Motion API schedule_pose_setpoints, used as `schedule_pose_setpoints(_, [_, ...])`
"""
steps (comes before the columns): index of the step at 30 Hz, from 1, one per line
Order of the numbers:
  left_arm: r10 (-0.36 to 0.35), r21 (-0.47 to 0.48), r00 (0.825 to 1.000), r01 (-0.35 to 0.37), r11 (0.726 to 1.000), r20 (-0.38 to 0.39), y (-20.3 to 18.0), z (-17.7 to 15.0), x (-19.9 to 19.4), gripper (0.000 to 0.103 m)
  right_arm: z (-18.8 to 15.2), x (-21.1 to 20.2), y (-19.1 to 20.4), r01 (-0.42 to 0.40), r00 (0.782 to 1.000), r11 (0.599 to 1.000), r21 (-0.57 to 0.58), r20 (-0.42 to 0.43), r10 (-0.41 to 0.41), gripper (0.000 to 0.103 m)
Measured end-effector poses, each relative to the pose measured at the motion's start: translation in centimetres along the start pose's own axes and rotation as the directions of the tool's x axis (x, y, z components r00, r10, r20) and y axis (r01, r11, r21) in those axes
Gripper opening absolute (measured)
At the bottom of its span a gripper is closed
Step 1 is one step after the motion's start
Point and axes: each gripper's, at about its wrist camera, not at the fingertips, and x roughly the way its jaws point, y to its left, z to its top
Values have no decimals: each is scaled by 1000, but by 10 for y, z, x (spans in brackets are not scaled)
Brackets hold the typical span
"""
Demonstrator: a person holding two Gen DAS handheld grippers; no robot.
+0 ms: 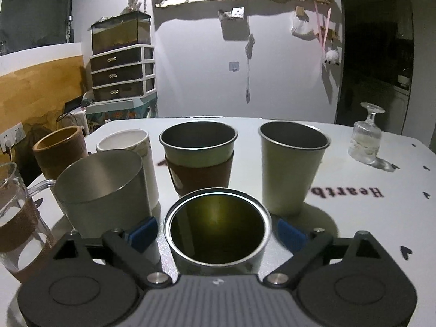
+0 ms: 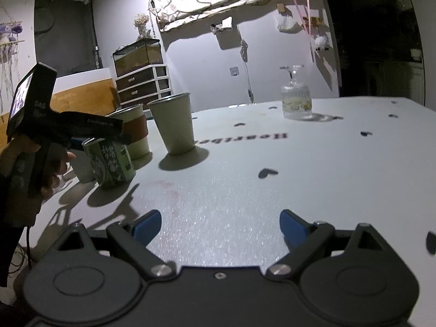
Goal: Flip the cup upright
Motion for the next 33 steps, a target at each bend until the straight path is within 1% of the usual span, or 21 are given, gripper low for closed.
schedule_pose_setpoints(1, [-5,-1,1000,5,1000,9,0,-1,-5,95,3,-1,1,2,1000,1000,-9,8,-1,94])
schedule_pose_setpoints(3, [-15,3,999,15,1000,43,-1,-2,-18,100,10,-3,4,0,1000,1000,-24,28,1,94])
schedule_pose_setpoints(7, [-18,2,994,18,1000,112,0,-6,-48,102,26,-6,7,-3,998,999,-37,66,5,94])
schedule_pose_setpoints(13, [-33,-3,985,34,999,171,4,-20,-92,103,43,-11,14,5,995,998,-63,103,1,94])
schedule_pose_setpoints(16, [-12,7,982,11,1000,190,5,-28,-109,103,50,-14,17,9,994,998,-69,110,-1,95])
schedule_pose_setpoints(17, [-9,6,981,8,1000,192,6,-30,-113,103,51,-15,18,9,994,997,-72,112,-1,95])
schedule_pose_setpoints(19, [-13,-7,982,15,1000,189,9,-36,-120,103,52,-17,20,11,993,997,-79,117,-2,99])
schedule_pose_setpoints(21, [-20,-13,983,22,1000,181,10,-42,-124,103,52,-20,24,20,992,995,-93,127,-8,101])
schedule_pose_setpoints(27, [-25,30,988,20,999,154,0,-62,-129,103,50,-24,32,46,991,993,-110,129,-32,102])
schedule_pose_setpoints(33, [-8,18,987,6,1000,163,0,-69,-136,103,46,-28,32,76,991,992,-105,119,-64,103])
